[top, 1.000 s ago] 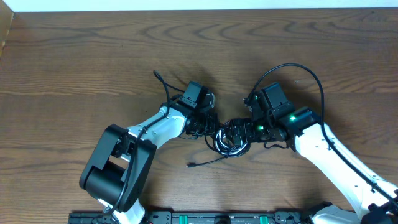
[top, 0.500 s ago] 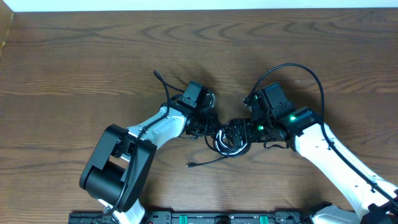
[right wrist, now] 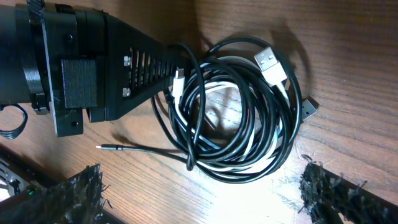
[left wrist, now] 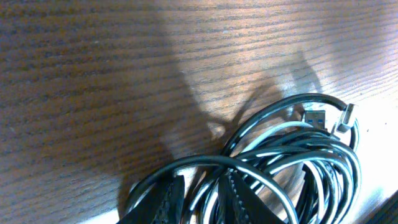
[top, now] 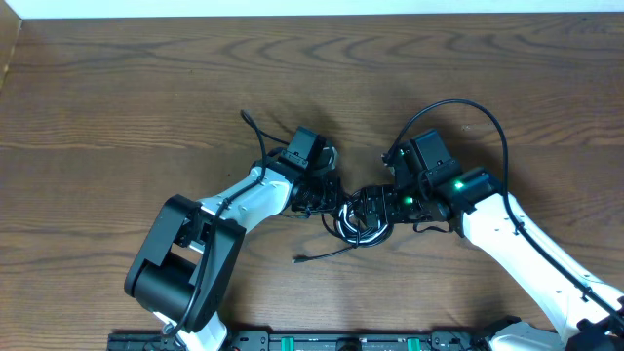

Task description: Untangle cables

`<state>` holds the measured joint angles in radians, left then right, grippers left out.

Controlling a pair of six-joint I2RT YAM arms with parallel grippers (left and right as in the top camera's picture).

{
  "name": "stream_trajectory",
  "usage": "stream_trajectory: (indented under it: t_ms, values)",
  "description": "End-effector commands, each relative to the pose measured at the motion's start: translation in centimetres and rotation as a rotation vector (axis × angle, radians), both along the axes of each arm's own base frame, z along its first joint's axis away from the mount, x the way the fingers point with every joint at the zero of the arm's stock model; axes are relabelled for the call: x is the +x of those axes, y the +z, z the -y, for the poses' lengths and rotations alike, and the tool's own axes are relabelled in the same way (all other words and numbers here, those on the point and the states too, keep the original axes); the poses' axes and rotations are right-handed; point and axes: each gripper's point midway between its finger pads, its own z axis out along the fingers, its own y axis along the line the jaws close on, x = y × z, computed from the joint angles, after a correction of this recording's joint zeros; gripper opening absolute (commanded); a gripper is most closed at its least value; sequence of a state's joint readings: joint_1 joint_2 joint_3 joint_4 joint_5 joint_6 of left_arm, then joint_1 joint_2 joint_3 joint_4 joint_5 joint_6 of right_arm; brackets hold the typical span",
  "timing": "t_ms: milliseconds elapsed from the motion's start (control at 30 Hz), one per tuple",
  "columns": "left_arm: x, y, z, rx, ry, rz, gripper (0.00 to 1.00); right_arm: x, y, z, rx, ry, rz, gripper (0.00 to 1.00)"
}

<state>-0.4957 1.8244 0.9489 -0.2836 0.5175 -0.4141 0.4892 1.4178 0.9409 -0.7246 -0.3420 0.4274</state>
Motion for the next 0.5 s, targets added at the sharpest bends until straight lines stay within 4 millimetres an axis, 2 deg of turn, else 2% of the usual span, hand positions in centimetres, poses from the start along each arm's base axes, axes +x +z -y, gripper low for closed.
stream_trajectory:
  t_ms: [0, 100, 133, 233, 300, 433, 467]
  values:
    - [-0.5, -1.7, -1.3, 0.080, 0.006, -0.017, 0.27, 0.3, 0.7, -0.3, 0.010, 0.009, 0.021, 0.99]
    - [-0.5, -1.7, -1.4, 0.080, 0.006, -0.017, 0.27, 0.3, 0.7, -0.3, 0.010, 0.009, 0.021, 0.99]
    - [-0.6, -1.7, -1.4, 0.080, 0.005, -0.019, 0.27, 0.9, 0.5, 0.2, -0.027, 0.019, 0.062, 0.99]
    - [-0.7, -1.8, -1.5, 0.085, 0.006, -0.028, 0.27, 2.7, -0.1, 3.1, -0.217, 0.031, 0.181, 0.99]
    - [-0.8, -1.8, -1.5, 0.086, 0.006, -0.028, 0.27, 3.3, -0.2, 4.2, -0.278, 0.007, 0.209, 0.99]
    - [-0.8, -1.8, -1.5, 0.086, 0.006, -0.028, 0.43, 3.5, -0.2, 4.5, -0.293, -0.001, 0.216, 0.99]
    - [-0.8, -1.8, -1.5, 0.086, 0.006, -0.028, 0.44, 3.5, -0.2, 4.5, -0.293, -0.001, 0.216, 0.99]
